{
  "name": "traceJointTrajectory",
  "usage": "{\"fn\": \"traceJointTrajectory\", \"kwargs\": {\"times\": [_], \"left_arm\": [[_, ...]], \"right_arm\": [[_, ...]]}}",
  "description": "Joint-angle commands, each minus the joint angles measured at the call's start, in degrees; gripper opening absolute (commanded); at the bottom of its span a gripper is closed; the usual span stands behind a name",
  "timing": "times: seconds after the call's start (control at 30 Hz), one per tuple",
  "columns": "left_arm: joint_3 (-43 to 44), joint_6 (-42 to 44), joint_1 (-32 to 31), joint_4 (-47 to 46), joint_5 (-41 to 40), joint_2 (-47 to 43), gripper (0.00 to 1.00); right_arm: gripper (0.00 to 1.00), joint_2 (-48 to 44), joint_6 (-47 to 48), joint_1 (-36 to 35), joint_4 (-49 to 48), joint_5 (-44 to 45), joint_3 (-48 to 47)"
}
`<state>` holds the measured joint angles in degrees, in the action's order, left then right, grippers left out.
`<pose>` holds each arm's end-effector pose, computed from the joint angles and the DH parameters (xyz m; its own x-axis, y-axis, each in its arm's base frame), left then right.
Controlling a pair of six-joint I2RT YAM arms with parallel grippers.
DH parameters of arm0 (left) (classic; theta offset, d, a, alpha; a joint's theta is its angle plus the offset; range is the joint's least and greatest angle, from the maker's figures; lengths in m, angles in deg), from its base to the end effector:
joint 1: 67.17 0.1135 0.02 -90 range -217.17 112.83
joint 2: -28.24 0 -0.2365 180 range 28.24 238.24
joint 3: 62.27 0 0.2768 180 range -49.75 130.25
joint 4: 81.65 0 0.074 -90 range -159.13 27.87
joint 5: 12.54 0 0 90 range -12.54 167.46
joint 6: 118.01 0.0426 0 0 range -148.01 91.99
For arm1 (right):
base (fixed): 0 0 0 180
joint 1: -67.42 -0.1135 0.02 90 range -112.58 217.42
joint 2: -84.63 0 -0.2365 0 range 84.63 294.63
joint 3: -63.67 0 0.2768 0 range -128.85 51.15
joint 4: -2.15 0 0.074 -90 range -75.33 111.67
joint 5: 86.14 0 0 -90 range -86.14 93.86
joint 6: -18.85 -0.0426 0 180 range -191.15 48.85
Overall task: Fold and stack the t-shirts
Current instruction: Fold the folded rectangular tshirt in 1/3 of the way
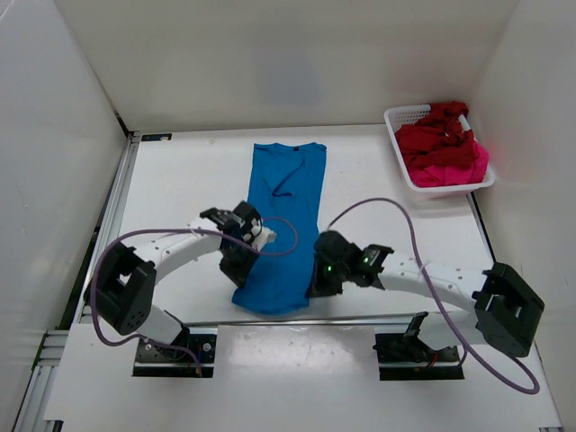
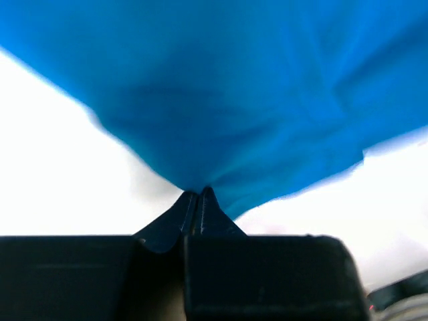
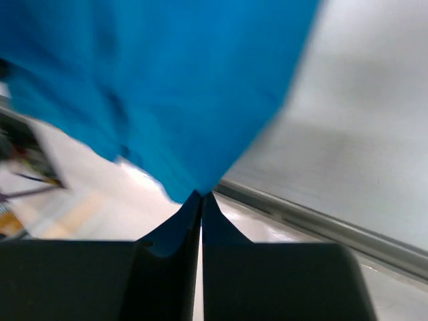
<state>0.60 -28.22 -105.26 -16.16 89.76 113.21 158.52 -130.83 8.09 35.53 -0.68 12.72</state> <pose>0.1995 -0.1679 0.1294 -0.7886 0.6136 -0.0413 0.6069 0.7657 -0.2130 0.1368 0.2373 0.1359 -0.9738 0.0450 -0.2231 -0.0777 0.8555 0.5120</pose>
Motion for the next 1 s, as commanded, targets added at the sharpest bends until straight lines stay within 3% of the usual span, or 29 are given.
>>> {"fn": "traceJointTrajectory", "kwargs": {"times": [0.0,0.3,0.47,0.6,0.9,0.97], "left_arm": [[11.3,0.2,5.1,5.4,0.2,0.8,0.1],[36.4,0.2,15.0,11.8,-1.7,18.1,0.1],[53.4,0.2,18.2,15.0,-1.2,31.5,0.1],[57.0,0.2,18.2,15.6,-0.7,36.1,0.1],[58.5,0.2,18.7,10.2,-2.7,40.2,0.1],[60.0,0.2,19.3,9.7,-3.3,41.0,0.14]], "right_arm": [[0.0,-2.3,5.9,4.9,5.8,3.0,-9.8],[0.0,13.1,21.4,23.6,9.0,-2.5,-26.0],[0.0,23.1,26.1,29.8,9.5,-7.7,-37.3],[0.0,32.6,28.5,31.8,11.9,-9.7,-45.0],[0.0,41.8,29.0,35.8,13.1,-11.6,-53.7],[0.06,44.0,29.0,37.3,14.2,-11.6,-55.3]]}}
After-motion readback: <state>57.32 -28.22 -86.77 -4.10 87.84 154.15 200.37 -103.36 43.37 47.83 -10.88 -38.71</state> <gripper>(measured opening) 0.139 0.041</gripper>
